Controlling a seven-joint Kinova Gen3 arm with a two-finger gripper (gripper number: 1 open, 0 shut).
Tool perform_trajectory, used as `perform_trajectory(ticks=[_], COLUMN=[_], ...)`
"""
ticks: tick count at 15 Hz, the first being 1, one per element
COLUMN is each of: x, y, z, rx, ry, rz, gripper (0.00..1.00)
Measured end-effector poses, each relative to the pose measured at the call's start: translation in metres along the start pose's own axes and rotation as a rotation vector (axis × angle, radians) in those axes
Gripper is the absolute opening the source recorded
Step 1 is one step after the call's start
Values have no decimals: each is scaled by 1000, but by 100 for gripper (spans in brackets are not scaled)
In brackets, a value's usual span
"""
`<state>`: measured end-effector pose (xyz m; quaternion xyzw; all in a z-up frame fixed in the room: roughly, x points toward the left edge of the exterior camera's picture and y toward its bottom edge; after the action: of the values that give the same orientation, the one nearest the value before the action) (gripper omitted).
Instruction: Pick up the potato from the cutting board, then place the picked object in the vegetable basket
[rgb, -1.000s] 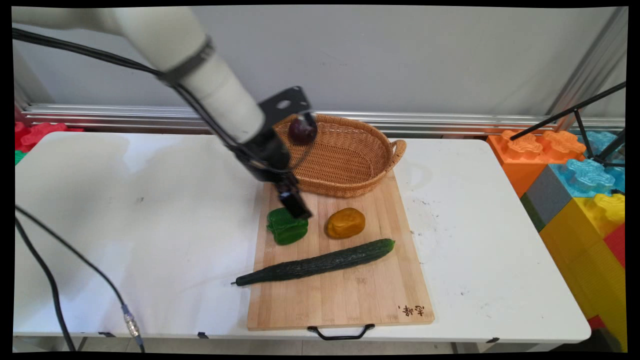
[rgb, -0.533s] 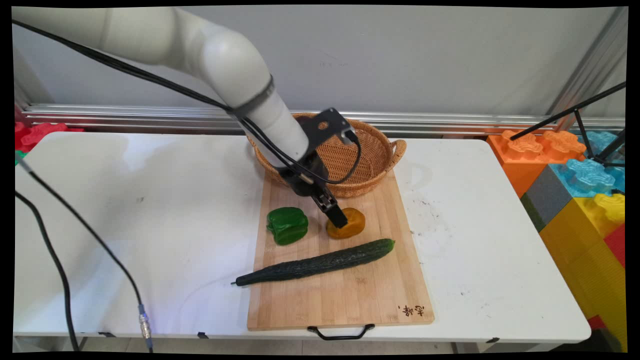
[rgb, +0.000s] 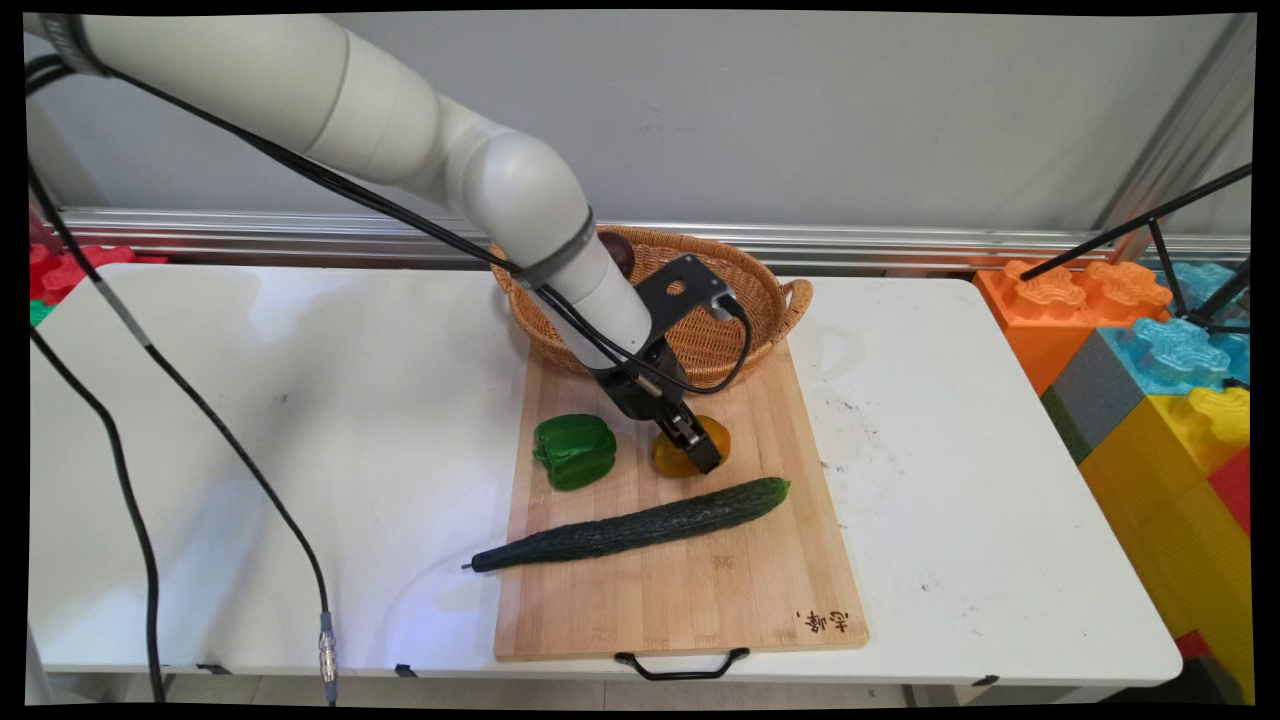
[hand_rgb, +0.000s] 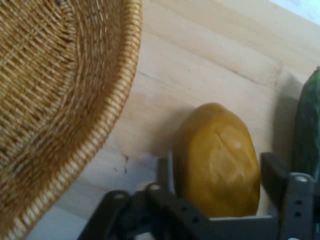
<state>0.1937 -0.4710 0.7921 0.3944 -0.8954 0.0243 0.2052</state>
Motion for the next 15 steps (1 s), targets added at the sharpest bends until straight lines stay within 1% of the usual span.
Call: perform_trajectory(ticks=[4, 7, 9, 11, 12, 14, 15], x=[6, 15, 27, 43, 48, 61, 69], y=[6, 18, 31, 43, 45, 50, 50], z=[-1, -14, -28, -42, -47, -56, -62], rx=[17, 33, 48, 76, 86, 119, 144], ry=[-6, -10, 1, 20, 28, 52, 68], rz=[14, 32, 49, 67, 72, 93, 105], gripper=[0, 0, 0, 0, 0, 0, 0])
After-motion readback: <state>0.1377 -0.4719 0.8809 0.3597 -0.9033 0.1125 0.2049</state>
